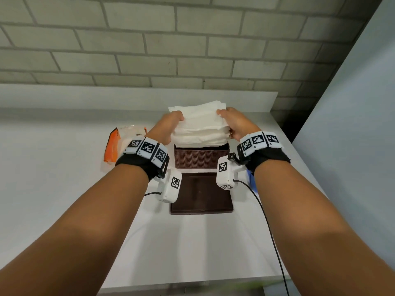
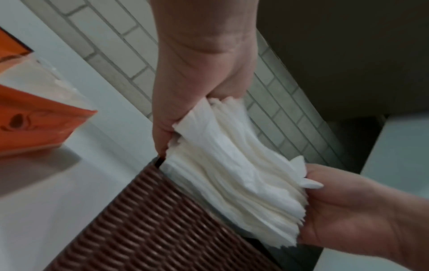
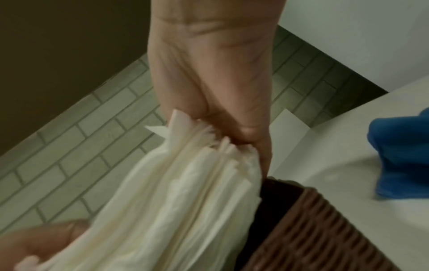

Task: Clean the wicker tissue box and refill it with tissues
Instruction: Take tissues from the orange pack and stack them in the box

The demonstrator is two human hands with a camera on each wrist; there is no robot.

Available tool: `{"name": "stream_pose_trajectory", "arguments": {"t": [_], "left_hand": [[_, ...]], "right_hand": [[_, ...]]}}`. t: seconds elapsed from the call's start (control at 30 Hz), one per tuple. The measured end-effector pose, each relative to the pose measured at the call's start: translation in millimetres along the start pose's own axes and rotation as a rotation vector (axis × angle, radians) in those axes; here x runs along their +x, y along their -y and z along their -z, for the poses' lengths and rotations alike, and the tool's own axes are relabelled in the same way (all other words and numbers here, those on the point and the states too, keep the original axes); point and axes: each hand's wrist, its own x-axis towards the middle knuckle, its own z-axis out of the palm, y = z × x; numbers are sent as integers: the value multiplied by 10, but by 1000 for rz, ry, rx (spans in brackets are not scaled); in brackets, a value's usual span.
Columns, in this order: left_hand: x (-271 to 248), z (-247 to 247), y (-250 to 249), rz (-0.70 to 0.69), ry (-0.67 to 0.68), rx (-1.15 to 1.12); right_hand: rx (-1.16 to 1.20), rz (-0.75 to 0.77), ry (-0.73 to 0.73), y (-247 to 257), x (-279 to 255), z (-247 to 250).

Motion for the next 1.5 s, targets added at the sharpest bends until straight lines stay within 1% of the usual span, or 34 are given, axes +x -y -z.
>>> {"name": "stream_pose_trajectory", "arguments": {"t": [0.1,0.2,0.33,0.43,0.53,0.67,0.7,0.77,0.87,0.9,0.97,1.0,1.07,1.13,1.17,1.27,1.37,1.43,1.5], "left_hand": [[-335,-126,-108,-46,-32,157],[-278,-190,-92,-75,-53,318],[-209,-242,-46,-144,-1,484],[-209,-287,-33,-157,-27,607],[-152,-323,-2,-167,-88,699],[-143,-355,55,-205,-81,775],[-140,-353,83,-228,-86,795],[-117,-334,167,-310,-143,810],[-88,-269,323,-522,-260,860],[-88,-251,362,-581,-293,917],[-77,-231,399,-639,-335,1077],[-71,-230,398,-638,-331,1157],[-75,-258,372,-609,-262,1272],[-92,-309,345,-585,-177,1302],[-93,-337,334,-576,-149,1298],[-75,-398,315,-514,-94,1328],[-60,-403,312,-437,-64,1366],[-52,-387,305,-440,-55,1296],[-62,-343,287,-474,-76,1142]], "right_hand": [[-98,9,-30,-64,41,-36],[-206,-13,-77,-103,68,-74],[-438,-3,-112,-101,50,-113],[-540,12,-140,-103,64,-168],[-642,18,-144,-151,117,-224],[-731,36,-174,-202,141,-245],[-745,49,-182,-205,122,-242],[-788,72,-193,-220,111,-230],[-944,97,-240,-291,82,-238],[-995,109,-254,-335,72,-249],[-1039,135,-260,-415,50,-280],[-1043,163,-267,-438,47,-289],[-1056,255,-282,-428,35,-311],[-1061,335,-277,-361,25,-343],[-1063,344,-253,-323,18,-366],[-1101,261,-120,-228,-29,-440],[-1133,194,-34,-223,-20,-474],[-1146,167,6,-234,-10,-466],[-1144,146,43,-249,9,-451]]}}
